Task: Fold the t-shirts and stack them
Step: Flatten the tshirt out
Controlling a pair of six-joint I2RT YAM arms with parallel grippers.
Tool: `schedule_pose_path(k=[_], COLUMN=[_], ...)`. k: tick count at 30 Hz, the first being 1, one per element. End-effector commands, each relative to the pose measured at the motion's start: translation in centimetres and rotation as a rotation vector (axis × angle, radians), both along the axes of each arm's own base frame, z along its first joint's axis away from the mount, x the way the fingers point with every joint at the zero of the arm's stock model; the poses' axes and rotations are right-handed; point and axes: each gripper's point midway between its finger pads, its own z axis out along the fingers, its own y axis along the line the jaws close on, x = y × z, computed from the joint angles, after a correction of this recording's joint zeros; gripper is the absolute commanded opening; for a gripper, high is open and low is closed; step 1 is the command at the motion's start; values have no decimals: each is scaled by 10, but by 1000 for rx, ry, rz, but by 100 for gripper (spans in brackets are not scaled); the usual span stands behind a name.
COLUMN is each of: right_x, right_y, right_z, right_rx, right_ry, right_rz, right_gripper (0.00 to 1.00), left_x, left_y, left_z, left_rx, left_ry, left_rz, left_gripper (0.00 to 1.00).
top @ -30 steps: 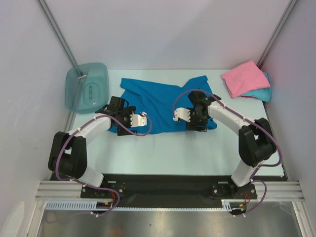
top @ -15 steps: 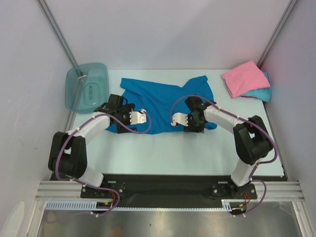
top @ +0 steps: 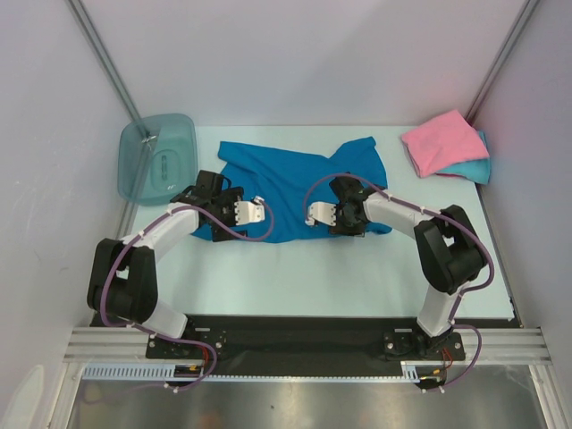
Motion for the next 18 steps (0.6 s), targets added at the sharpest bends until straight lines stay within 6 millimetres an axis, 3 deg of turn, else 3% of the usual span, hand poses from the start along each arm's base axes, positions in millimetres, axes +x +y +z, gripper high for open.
schedule_pose_path(k=[1, 5, 8, 9, 12, 16, 18], right_x=[4, -8, -9, -10, 3, 38, 65], right_y=[6, 3, -8, -9, -8, -9, -5], right_z=[21, 12, -5, -10, 1, 30, 59], right_rx=[29, 22, -28, -37, -25, -25, -7], right_ry=[-23, 0, -8, 0, -37, -135, -240], right_rz=[9, 21, 8, 8, -8, -28, -31], right_gripper=[52, 49, 19, 1, 0, 0, 0], left_x=[3, 5, 8, 9, 12, 15, 15], left_y=[-4, -6, -9, -9, -8, -9, -11], left_z=[15, 13, 15, 15, 17, 17, 17], left_rx=[-44, -55, -67, -66, -61, -62, -70], left_ry=[-33, -29, -28, -29, -38, -40, -35], left_rz=[11, 10, 11, 12, 12, 7, 9], left_gripper=[100, 100, 100, 100, 100, 100, 100])
